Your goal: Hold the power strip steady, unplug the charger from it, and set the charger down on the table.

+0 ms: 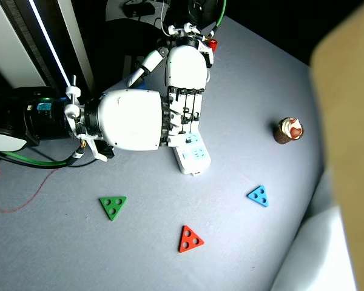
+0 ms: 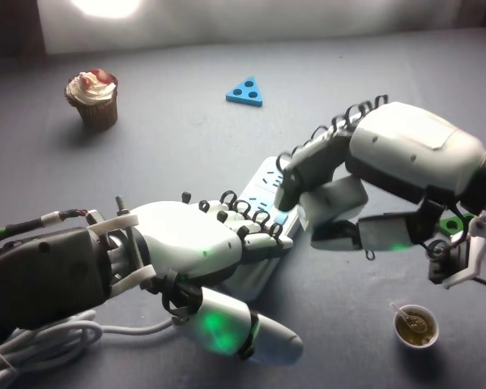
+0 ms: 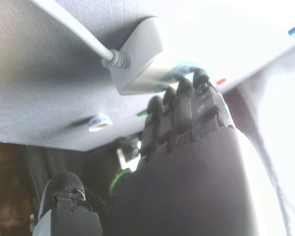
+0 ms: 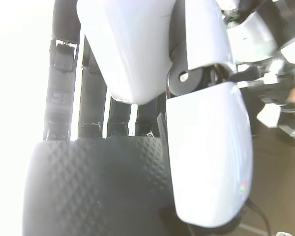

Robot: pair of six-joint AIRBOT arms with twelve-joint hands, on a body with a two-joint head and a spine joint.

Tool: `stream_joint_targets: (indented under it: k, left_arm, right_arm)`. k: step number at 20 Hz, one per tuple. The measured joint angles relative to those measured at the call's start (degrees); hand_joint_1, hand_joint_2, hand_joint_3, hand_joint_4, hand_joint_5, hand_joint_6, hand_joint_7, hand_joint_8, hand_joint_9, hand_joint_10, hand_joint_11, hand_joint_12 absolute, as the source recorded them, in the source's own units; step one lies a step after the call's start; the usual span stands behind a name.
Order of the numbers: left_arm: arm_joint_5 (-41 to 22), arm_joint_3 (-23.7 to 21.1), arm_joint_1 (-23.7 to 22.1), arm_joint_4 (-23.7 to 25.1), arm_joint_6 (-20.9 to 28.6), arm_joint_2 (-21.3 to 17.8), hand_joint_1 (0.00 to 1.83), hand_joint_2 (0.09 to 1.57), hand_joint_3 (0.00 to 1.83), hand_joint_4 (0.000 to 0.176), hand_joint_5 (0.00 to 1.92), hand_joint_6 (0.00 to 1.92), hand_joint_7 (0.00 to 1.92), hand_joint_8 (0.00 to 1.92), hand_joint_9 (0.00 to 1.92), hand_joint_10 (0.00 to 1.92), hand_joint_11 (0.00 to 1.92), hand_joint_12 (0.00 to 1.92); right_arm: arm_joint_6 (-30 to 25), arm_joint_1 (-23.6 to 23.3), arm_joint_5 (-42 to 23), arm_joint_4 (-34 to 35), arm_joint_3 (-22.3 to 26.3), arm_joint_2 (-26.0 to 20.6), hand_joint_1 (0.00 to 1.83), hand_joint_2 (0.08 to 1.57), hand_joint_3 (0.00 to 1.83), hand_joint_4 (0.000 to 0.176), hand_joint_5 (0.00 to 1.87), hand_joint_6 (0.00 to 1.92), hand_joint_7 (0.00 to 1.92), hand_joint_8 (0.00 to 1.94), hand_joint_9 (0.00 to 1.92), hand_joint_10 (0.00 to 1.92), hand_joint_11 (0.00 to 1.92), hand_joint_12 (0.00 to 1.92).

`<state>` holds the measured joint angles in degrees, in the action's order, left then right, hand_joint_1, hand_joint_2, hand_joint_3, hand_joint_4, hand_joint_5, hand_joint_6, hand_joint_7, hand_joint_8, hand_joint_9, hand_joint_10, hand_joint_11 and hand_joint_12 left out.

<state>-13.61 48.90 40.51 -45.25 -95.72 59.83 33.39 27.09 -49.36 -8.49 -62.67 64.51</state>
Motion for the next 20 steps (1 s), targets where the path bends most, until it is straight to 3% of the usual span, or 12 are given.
stream_joint_targets:
  k: [1, 2, 6, 7, 8, 10, 11, 12, 16, 17, 18, 20]
  left_arm:
    - [-0.02, 0.0, 0.0, 0.0, 0.0, 0.0, 0.0, 0.95, 0.0, 0.0, 0.09, 0.0, 0.09, 0.0, 0.07, 0.01, 0.03, 0.08]
    - [-0.02, 0.0, 0.0, -0.02, 0.02, 0.0, 0.0, 0.95, 0.0, 0.0, 0.1, 0.0, 0.1, 0.0, 0.07, 0.01, 0.02, 0.08]
    - [-0.5, -0.24, 0.0, -0.04, 0.02, -0.11, 0.0, 0.94, 0.0, 0.0, 0.12, 0.01, 0.12, 0.01, 0.09, 0.01, 0.04, 0.08]
    - [-0.59, -0.24, 0.0, -0.04, 0.02, -0.11, 0.0, 0.93, 0.0, 0.0, 0.12, 0.0, 0.11, 0.0, 0.08, 0.0, 0.04, 0.08]
    - [-0.59, -0.24, 0.0, -0.04, 0.02, -0.11, 0.0, 0.93, 0.0, 0.0, 0.12, 0.0, 0.11, 0.0, 0.08, 0.0, 0.04, 0.08]
    - [-0.52, -0.28, -0.07, -0.11, 0.02, -0.11, 0.0, 0.94, 0.0, 0.0, 0.11, 0.0, 0.1, 0.0, 0.07, 0.0, 0.02, 0.07]
    - [-0.55, -0.28, -0.07, -0.13, 0.02, -0.13, 0.0, 0.93, 0.0, 0.0, 0.11, 0.0, 0.1, 0.0, 0.08, 0.0, 0.03, 0.08]
    - [-0.5, -0.28, -0.11, -0.17, 0.0, -0.13, 0.0, 0.93, 0.0, 0.0, 0.13, 0.01, 0.12, 0.01, 0.09, 0.01, 0.06, 0.09]
    - [-0.57, -0.28, -0.11, -0.2, 0.02, -0.13, 0.0, 0.93, 0.0, 0.0, 0.16, 0.0, 0.15, 0.0, 0.12, 0.0, 0.08, 0.1]
    - [-0.7, -0.28, -0.11, -0.15, 0.0, -0.13, 0.0, 0.93, 0.0, 0.0, 0.15, 0.0, 0.15, 0.0, 0.12, 0.0, 0.08, 0.09]
    - [-0.83, -0.28, -0.11, -0.15, 0.02, -0.13, 0.0, 0.93, 0.0, 0.0, 0.15, 0.0, 0.15, 0.0, 0.11, 0.0, 0.05, 0.08]
    - [-0.83, -0.28, -0.11, -0.17, 0.02, -0.13, 0.0, 0.93, 0.0, 0.0, 0.12, 0.0, 0.11, 0.0, 0.09, 0.0, 0.04, 0.08]
  right_arm:
    - [-0.57, 0.39, -0.31, -1.86, -0.42, -0.46, 1.27, 1.06, 0.0, 0.0, 1.03, 0.94, 1.17, 0.59, 1.07, 0.47, 0.87, 0.73]
    - [-1.4, 0.83, -0.42, -3.65, -0.57, -1.01, 1.38, 1.05, 0.0, 0.0, 1.02, 0.91, 1.2, 0.45, 1.04, 0.99, 0.89, 0.69]
    - [-2.64, 4.22, -0.39, -7.91, -1.97, -2.14, 1.38, 1.09, 0.0, 0.0, 0.94, 1.06, 1.14, 0.57, 0.95, 1.12, 0.84, 0.69]
    - [-2.78, 4.63, -0.66, -8.24, -2.25, -2.14, 1.26, 1.1, 0.01, 0.0, 0.94, 1.11, 1.11, 0.68, 0.96, 0.47, 0.81, 0.67]
    - [-2.78, 5.05, -1.07, -8.46, -2.43, -2.16, 1.23, 1.11, 0.0, 0.0, 0.91, 1.16, 1.09, 0.74, 1.02, 0.17, 0.81, 0.64]
    - [-2.78, 5.38, -2.08, -8.2, -2.49, -2.19, 1.22, 1.14, 0.0, 0.0, 0.86, 1.23, 1.03, 0.84, 1.02, 0.02, 0.78, 0.6]
    - [-2.78, 5.38, -2.23, -8.24, -2.49, -2.19, 1.15, 1.17, 0.0, 0.0, 0.86, 1.16, 0.95, 0.33, 1.0, 0.0, 0.76, 0.58]
    - [-2.78, 5.4, -2.29, -8.35, -2.56, -2.16, 1.14, 1.18, 0.0, 0.0, 0.84, 1.18, 0.96, 0.11, 0.99, 0.0, 0.75, 0.58]
    - [-2.8, 5.73, -3.63, -7.61, -2.71, -2.19, 1.13, 1.19, 0.0, 0.0, 0.83, 1.2, 0.92, 0.0, 0.92, 0.0, 0.72, 0.54]
    - [-2.8, 5.73, -3.93, -7.5, -2.67, -2.27, 1.19, 1.15, 0.0, 0.0, 0.75, 0.47, 0.89, 0.01, 0.89, 0.01, 0.7, 0.54]
    - [-2.8, 5.84, -4.02, -7.1, -2.4, -2.27, 1.19, 1.13, 0.0, 0.0, 0.74, 0.15, 0.82, 0.0, 0.85, 0.0, 0.67, 0.53]
    - [-2.8, 5.86, -3.96, -5.46, -1.62, -2.29, 1.07, 1.14, 0.01, 0.0, 0.56, 0.01, 0.63, 0.0, 0.67, 0.0, 0.5, 0.46]
